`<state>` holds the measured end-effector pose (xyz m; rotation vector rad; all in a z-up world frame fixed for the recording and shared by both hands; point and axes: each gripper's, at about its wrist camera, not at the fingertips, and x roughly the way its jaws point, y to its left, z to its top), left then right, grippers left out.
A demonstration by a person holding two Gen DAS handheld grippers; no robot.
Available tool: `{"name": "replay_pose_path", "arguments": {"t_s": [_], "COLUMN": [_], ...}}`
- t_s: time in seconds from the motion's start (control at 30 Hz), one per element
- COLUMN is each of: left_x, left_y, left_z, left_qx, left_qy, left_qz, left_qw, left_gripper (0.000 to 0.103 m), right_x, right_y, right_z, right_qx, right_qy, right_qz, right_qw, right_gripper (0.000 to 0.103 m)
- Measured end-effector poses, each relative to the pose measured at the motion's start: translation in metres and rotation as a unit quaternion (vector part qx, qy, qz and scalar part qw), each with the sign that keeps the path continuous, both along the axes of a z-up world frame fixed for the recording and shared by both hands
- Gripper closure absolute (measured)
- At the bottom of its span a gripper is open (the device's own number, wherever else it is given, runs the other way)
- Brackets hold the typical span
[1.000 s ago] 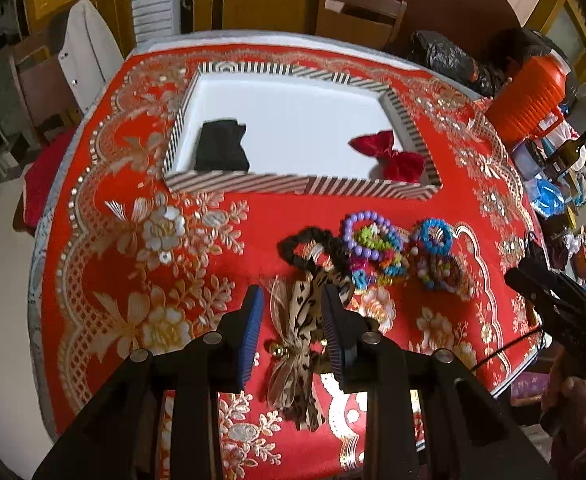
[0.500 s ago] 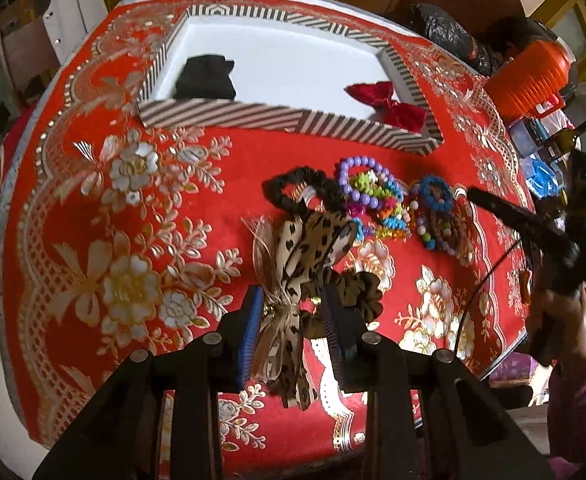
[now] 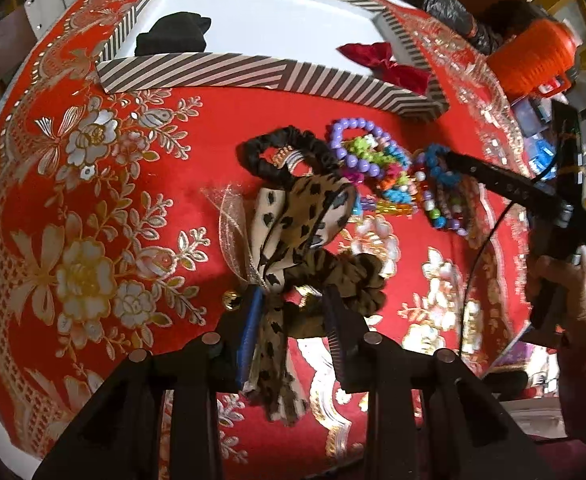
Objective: Organize jewelry
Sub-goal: 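Carry the leopard bow and blue bracelet into the tray with both tools, release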
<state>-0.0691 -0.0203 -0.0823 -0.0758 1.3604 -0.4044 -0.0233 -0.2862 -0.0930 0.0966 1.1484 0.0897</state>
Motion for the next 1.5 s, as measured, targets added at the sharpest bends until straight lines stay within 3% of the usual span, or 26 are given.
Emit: {"name": "replay_pose_path", "arguments": {"t_s": [0.13, 0.2, 0.27, 0.3, 0.37, 0.47, 0.87, 1.2, 1.5], "left_x": [0.007, 0.009, 0.009, 0.008, 0.008, 0.011, 0.037, 0.095, 0.149], "left_y": [-0.003, -0.004, -0.007, -0.007, -0.005, 0.003, 0.011, 0.011, 0.015], "left_z": [-0.002, -0.004, -0.005, -0.005, -0.004, 0.003, 0.075, 0.113, 0.114], "left_qx": [0.022, 0.027, 0.035, 0.037, 0.034, 0.004, -0.031, 0.001, 0.036], "left_qy": [-0.002, -0.002, -0.012, -0.014, -0.019, -0.012, -0.086, -0.147, -0.161], "left_qz": [0.001, 0.0, -0.005, -0.007, -0.004, 0.016, 0.015, 0.026, 0.039], "left_qw": [0.9998, 0.9996, 0.9993, 0.9992, 0.9993, 0.9998, 0.9957, 0.9888, 0.9855], "left_gripper": [0.083, 0.083, 0.083, 0.083, 0.097, 0.102, 0.102, 0.102, 0.102], "right_x": [0.002, 0.003, 0.004, 0.004, 0.002, -0.005, -0.016, 0.009, 0.053], "right_y": [0.005, 0.003, -0.001, -0.003, -0.004, -0.004, 0.001, 0.015, 0.033], "right_z": [-0.001, -0.001, 0.0, 0.001, 0.008, 0.03, 0.111, 0.135, 0.138], "right_qx": [-0.03, -0.029, -0.015, -0.006, 0.009, 0.026, 0.049, 0.039, 0.031], "right_qy": [-0.01, -0.012, -0.008, -0.007, -0.011, -0.033, -0.111, -0.129, -0.127], "right_qz": [0.009, 0.008, 0.006, 0.005, 0.004, 0.006, 0.011, 0.024, 0.04], "right_qw": [0.999, 0.999, 1.0, 1.0, 1.0, 0.999, 0.993, 0.991, 0.991], "right_gripper": [0.071, 0.088, 0.094, 0.094, 0.094, 0.094, 0.094, 0.094, 0.094]}}
